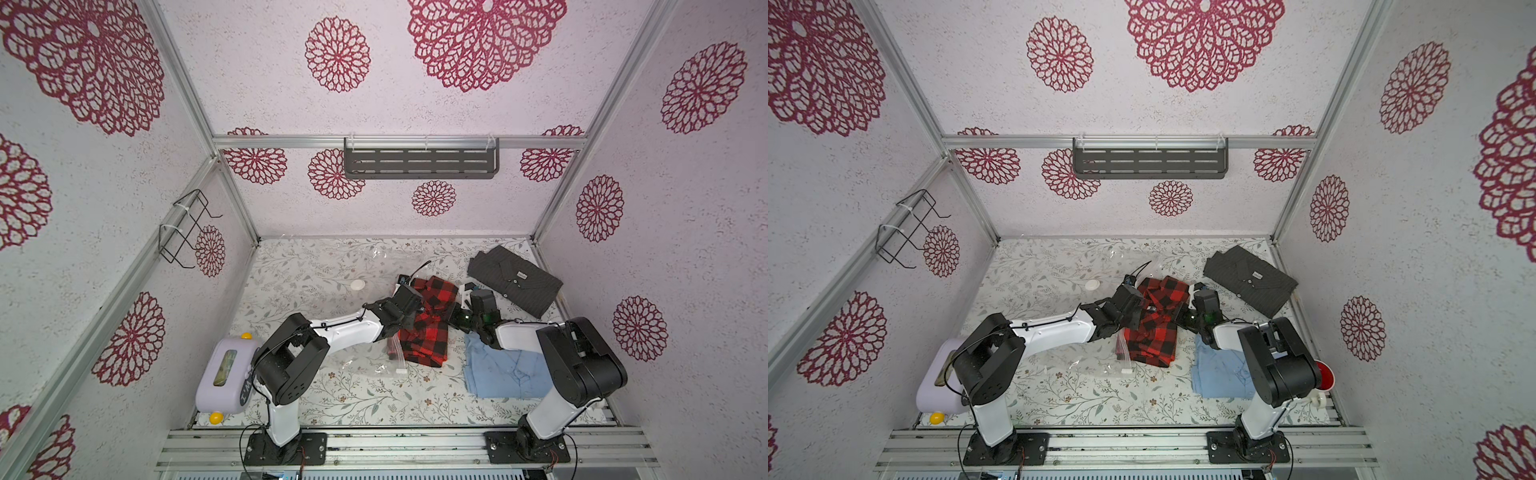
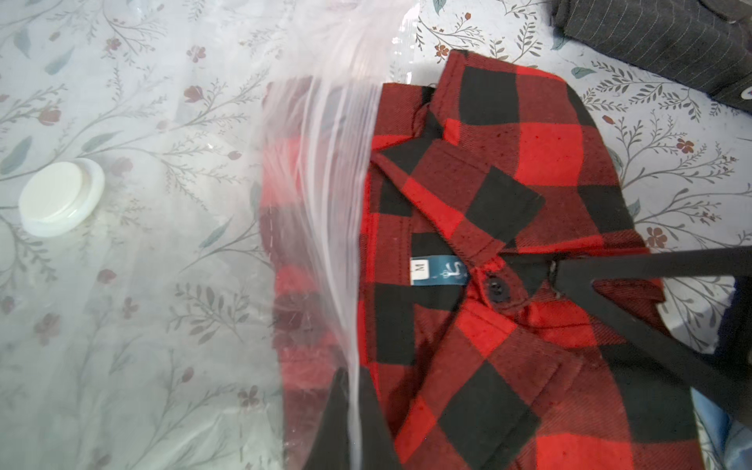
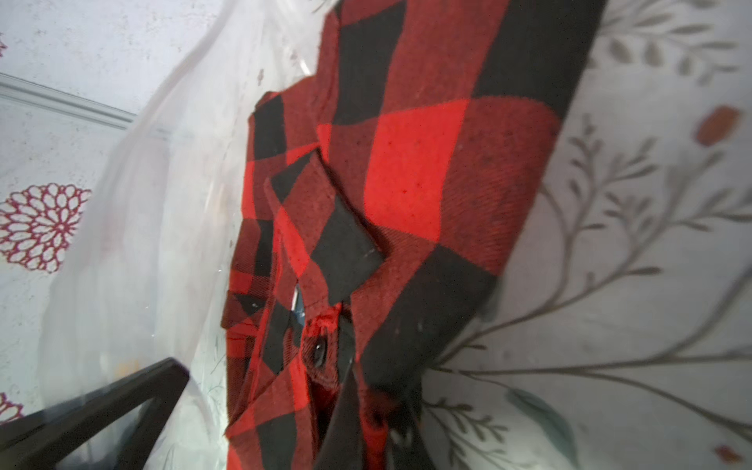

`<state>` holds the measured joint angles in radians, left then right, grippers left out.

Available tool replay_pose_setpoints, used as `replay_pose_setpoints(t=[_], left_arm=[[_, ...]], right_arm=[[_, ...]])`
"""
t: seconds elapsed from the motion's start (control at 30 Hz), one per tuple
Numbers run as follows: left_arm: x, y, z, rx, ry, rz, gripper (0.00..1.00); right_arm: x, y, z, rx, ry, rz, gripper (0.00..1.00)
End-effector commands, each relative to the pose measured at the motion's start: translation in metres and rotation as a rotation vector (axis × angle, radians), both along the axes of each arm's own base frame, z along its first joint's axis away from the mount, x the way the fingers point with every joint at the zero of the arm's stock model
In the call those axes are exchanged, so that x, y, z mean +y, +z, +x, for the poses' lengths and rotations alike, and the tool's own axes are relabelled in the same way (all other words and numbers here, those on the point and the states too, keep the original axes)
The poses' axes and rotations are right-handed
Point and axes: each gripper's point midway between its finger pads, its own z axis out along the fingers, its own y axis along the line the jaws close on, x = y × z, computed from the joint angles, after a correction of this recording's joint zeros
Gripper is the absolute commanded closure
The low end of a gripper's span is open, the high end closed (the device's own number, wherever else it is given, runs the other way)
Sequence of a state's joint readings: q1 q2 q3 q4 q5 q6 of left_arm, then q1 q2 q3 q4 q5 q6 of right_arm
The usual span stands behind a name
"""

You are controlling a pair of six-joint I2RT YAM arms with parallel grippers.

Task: Place the folded shirt into the vacuum bag
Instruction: Place the shirt in the vacuum bag.

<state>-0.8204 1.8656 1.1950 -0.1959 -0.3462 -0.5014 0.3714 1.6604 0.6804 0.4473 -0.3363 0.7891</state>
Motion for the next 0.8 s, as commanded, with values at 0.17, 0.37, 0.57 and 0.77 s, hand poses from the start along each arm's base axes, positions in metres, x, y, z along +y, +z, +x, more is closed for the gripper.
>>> replay_pose_setpoints(t=[0.17, 0.37, 0.57, 0.77], left_arm=[[-0.012, 0.02, -0.006, -0.039, -0.046, -0.07, 1.0], [-0.011, 0.025, -0.007, -0.057, -0.048, -0.088, 1.0], [-0.01, 0.026, -0.007, -0.063, -0.04, -0.089, 1.0], [-0.017, 0.026, -0.011, -0.049, -0.065, -0.126, 1.0]], right_arm=[[0.045, 0.032, 0.022, -0.104, 0.055, 0.038, 0.99], [0.059, 0.009, 0.031, -0.065, 0.08, -0.013, 1.0], [0.05, 0.003, 0.007, -0.071, 0.081, -0.035, 0.99], [0.064, 0.015, 0.024, -0.087, 0.093, -0.005, 0.99]])
